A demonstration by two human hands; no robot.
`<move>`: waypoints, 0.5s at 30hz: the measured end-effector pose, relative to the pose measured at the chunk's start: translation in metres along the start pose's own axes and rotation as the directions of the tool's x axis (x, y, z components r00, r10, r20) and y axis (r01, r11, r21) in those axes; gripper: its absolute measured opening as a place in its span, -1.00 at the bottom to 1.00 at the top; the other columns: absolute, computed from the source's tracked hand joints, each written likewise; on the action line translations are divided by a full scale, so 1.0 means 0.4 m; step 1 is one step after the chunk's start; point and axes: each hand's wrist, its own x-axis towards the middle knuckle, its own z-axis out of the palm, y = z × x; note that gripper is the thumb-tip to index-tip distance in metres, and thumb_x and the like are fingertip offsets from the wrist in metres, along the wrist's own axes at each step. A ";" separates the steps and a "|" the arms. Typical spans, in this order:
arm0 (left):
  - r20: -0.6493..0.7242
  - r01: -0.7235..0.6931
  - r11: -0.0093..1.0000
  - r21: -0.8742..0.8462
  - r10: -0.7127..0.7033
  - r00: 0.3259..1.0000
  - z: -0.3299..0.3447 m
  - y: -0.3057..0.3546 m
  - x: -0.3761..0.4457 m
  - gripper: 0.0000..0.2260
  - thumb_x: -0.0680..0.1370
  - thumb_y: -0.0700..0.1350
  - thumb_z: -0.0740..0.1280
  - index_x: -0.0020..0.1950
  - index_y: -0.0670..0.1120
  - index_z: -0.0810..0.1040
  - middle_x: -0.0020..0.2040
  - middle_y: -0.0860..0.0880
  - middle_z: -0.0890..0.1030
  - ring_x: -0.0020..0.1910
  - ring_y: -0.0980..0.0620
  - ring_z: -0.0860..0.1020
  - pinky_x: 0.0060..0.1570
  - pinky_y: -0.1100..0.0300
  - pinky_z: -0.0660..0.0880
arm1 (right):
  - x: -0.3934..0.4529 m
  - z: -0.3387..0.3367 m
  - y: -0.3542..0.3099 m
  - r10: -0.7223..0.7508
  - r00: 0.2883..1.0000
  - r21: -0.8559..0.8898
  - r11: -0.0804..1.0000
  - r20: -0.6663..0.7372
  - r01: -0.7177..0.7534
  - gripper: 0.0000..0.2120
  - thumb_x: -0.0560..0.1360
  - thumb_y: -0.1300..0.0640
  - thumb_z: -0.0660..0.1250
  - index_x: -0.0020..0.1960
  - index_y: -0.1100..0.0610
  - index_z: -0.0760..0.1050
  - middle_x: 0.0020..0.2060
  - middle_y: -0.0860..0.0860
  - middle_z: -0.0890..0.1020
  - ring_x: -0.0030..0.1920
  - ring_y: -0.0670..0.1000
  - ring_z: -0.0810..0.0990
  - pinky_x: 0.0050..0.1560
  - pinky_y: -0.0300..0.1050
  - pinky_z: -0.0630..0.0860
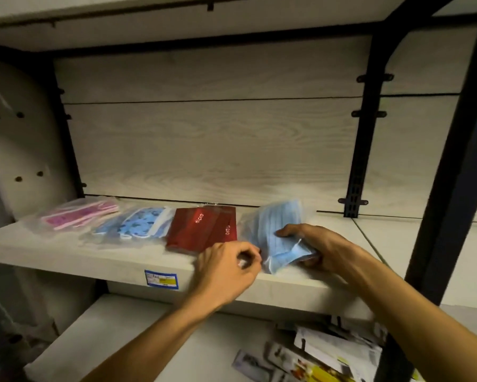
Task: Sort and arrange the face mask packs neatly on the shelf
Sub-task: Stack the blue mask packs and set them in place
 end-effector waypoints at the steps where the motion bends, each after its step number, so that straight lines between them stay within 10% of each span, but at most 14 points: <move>1: -0.007 -0.013 1.000 0.023 0.013 1.000 -0.001 0.001 -0.001 -0.78 0.41 0.23 0.32 0.04 0.33 0.56 -0.04 0.36 0.67 -0.09 0.24 0.66 -0.12 0.13 0.63 | -0.003 0.000 0.007 -0.042 0.999 -0.013 0.999 -0.025 0.042 -0.59 0.30 0.04 0.60 0.03 0.20 0.58 -0.35 0.11 0.72 -0.43 0.05 0.67 -0.42 -0.16 0.59; 10: -0.021 -0.079 0.997 -0.008 0.079 0.997 -0.013 0.021 -0.009 -0.90 0.47 0.11 0.40 -0.04 0.19 0.65 -0.03 0.34 0.67 -0.04 0.29 0.62 -0.01 0.14 0.58 | -0.049 0.009 0.058 -0.316 0.937 -0.127 0.946 -0.149 0.299 -0.86 0.51 0.05 0.45 -0.03 0.11 0.58 -0.10 0.12 0.71 -0.07 0.15 0.70 0.00 0.07 0.68; 15: -0.090 -0.108 0.980 -0.168 0.094 0.991 -0.010 0.031 -0.016 -0.89 0.51 0.00 0.45 0.02 0.13 0.63 0.19 0.30 0.59 0.09 0.21 0.60 0.05 0.05 0.59 | -0.084 0.006 0.062 -0.399 0.898 -0.082 0.917 -0.184 0.390 -0.76 0.50 0.08 0.44 0.13 0.09 0.52 -0.04 0.10 0.67 -0.08 0.10 0.68 -0.32 -0.12 0.64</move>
